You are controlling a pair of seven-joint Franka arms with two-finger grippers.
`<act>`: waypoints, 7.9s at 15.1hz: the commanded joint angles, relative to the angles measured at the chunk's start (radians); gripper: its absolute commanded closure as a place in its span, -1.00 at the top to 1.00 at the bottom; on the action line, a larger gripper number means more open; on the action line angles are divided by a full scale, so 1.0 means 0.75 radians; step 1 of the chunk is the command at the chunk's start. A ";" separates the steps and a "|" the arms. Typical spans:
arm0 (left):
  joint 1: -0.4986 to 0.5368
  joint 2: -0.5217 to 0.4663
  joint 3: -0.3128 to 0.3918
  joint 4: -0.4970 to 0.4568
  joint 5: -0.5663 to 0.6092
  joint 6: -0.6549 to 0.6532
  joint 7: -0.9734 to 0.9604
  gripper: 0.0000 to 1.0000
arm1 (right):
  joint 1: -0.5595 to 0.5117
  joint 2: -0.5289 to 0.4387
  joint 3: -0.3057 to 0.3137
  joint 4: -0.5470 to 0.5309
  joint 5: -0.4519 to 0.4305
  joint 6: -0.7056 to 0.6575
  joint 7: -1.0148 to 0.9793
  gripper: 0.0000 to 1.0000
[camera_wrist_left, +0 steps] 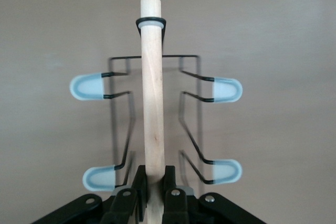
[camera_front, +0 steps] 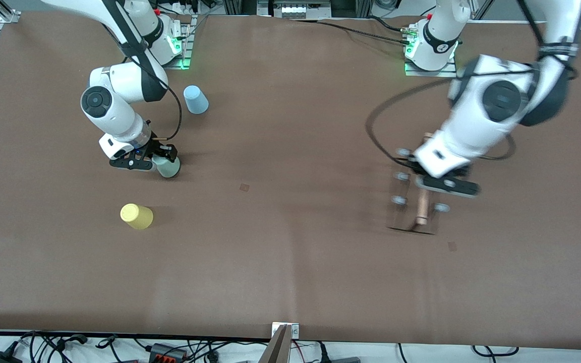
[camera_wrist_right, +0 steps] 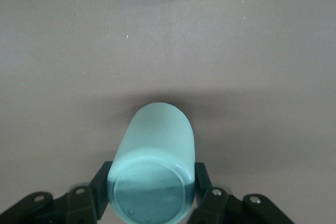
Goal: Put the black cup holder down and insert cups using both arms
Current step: 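Lift the holder with the left gripper while the right gripper grasps the cup, then set the black holder down mid-table with the left gripper and release it, then carry the teal cup onto a holder peg with the right gripper, then release the teal cup and grasp the yellow cup with the right gripper, then place the yellow cup onto a holder peg with the right gripper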
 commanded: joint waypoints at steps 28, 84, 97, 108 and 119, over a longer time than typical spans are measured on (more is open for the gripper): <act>-0.242 0.405 -0.302 0.372 0.111 0.031 -0.798 1.00 | -0.018 -0.247 -0.010 0.131 0.005 -0.398 -0.007 -0.34; -0.085 -0.279 0.600 0.172 -0.137 -0.506 0.282 1.00 | -0.145 0.225 -0.026 0.732 -0.154 -0.501 -0.533 1.00; -0.087 -0.291 0.600 0.168 -0.137 -0.522 0.282 1.00 | -0.151 0.495 -0.053 0.675 -0.167 0.029 -0.533 1.00; -0.095 -0.291 0.600 0.168 -0.135 -0.524 0.284 1.00 | -0.158 0.501 -0.053 0.652 -0.159 0.038 -0.545 0.00; -0.095 -0.289 0.598 0.170 -0.135 -0.518 0.284 1.00 | 0.316 0.174 -0.045 0.842 -0.163 -0.501 0.418 -0.36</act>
